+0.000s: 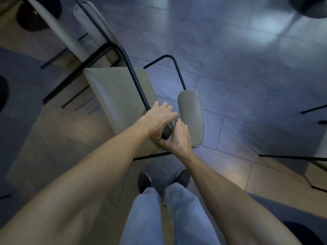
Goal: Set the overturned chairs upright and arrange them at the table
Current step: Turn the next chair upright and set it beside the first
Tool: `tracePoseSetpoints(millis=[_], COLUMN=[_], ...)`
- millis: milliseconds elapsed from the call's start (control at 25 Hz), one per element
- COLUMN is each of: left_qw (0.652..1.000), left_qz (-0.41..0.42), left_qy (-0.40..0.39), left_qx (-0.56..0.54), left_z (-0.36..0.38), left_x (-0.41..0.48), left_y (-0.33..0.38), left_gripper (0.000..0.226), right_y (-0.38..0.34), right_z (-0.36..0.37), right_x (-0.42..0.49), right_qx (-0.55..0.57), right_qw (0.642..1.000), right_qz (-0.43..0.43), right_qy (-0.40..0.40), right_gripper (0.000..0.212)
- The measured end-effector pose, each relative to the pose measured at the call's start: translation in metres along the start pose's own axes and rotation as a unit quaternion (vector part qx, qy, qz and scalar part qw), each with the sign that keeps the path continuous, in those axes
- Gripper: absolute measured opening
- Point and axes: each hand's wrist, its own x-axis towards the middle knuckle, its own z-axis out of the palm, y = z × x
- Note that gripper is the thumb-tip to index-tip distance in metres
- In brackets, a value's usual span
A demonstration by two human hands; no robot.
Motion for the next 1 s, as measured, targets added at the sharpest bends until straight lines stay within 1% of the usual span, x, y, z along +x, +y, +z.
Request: tracePoseSetpoints(millis=[120, 320, 440, 600, 720, 800, 920, 1000], left_qw=[0.998, 0.993, 0.985, 0.968, 0.956, 0.944, 0.928, 0.923], left_qz=[-0.024, -0.055, -0.095, -0.161, -0.211, -0.258, -0.323, -0.351], left_qy=[0.02, 0.055, 0.078, 0.112, 0.122, 0.1, 0.048, 0.022], left_qx=[-0.054, -0.093, -0.125, -0.154, -0.166, -0.178, -0.18, -0.154], left_z=[0.009, 0.044, 0.061, 0.101, 0.134, 0.152, 0.171, 0.183], left_x=[-0.056, -0.156, -0.209, -0.284, -0.336, -0.37, -0.414, -0.435], left_y=[-0.006, -0.033, -0.052, -0.08, -0.093, -0.098, -0.099, -0.095], left_gripper=[0.073, 0.074, 0.076, 0.072, 0.072, 0.071, 0.07, 0.061], right_y=[-0.028, -0.09, -0.126, -0.178, -0.215, -0.239, -0.27, -0.285], right_z=[0.007, 0.044, 0.067, 0.103, 0.134, 0.156, 0.18, 0.192], right_x=[-0.031, -0.083, -0.099, -0.124, -0.143, -0.156, -0.173, -0.177], right_qx=[-0.043, -0.109, -0.133, -0.16, -0.169, -0.171, -0.161, -0.147], right_qw=[0.998, 0.984, 0.971, 0.947, 0.934, 0.929, 0.917, 0.905], right_qz=[-0.047, -0.14, -0.199, -0.277, -0.312, -0.328, -0.352, -0.373], right_qy=[-0.002, 0.017, 0.026, 0.04, 0.036, 0.01, -0.092, -0.14], right_gripper=[0.073, 0.066, 0.064, 0.063, 0.066, 0.065, 0.059, 0.05])
